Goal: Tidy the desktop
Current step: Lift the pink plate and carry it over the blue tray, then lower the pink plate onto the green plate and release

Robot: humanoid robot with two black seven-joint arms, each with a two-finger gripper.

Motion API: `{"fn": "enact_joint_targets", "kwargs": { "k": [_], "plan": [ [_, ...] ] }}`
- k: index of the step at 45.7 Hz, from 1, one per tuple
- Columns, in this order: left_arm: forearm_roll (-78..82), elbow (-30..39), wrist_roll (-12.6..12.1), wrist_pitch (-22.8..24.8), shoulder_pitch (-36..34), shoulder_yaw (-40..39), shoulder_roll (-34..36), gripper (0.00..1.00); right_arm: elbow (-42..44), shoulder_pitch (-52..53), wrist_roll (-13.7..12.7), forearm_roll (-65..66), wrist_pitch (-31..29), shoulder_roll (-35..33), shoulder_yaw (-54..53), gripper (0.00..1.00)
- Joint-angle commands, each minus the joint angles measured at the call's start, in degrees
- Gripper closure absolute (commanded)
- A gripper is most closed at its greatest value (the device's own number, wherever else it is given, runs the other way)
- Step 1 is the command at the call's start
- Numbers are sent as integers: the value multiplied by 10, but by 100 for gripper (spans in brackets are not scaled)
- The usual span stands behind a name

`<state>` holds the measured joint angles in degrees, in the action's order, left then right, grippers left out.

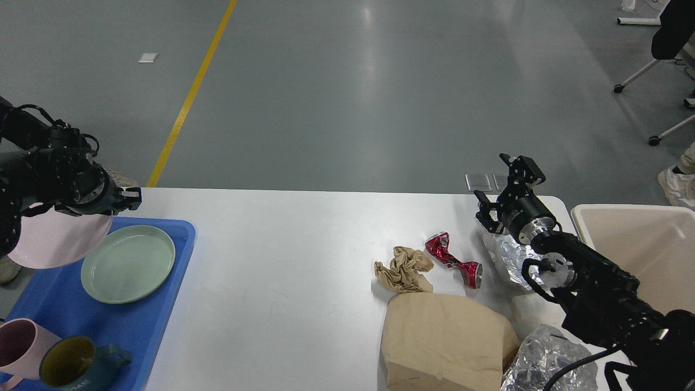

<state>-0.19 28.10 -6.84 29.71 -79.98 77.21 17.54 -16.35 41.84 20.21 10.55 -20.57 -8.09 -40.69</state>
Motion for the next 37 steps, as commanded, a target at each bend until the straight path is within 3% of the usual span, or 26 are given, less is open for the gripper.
{"fn": "enact_joint_targets", "kwargs": {
  "k": [1, 9, 37],
  "plan": [
    [-2, -9, -1, -30, 30, -7, -15, 99, 0, 0, 0, 0, 0, 0, 0, 0],
    [-2, -32, 0, -78, 78, -12, -39, 98, 0, 0, 0, 0, 0, 0, 0, 0],
    [-2, -56, 1, -105, 118, -35, -78, 95, 0, 0, 0, 0, 0, 0, 0, 0]
  ]
}}
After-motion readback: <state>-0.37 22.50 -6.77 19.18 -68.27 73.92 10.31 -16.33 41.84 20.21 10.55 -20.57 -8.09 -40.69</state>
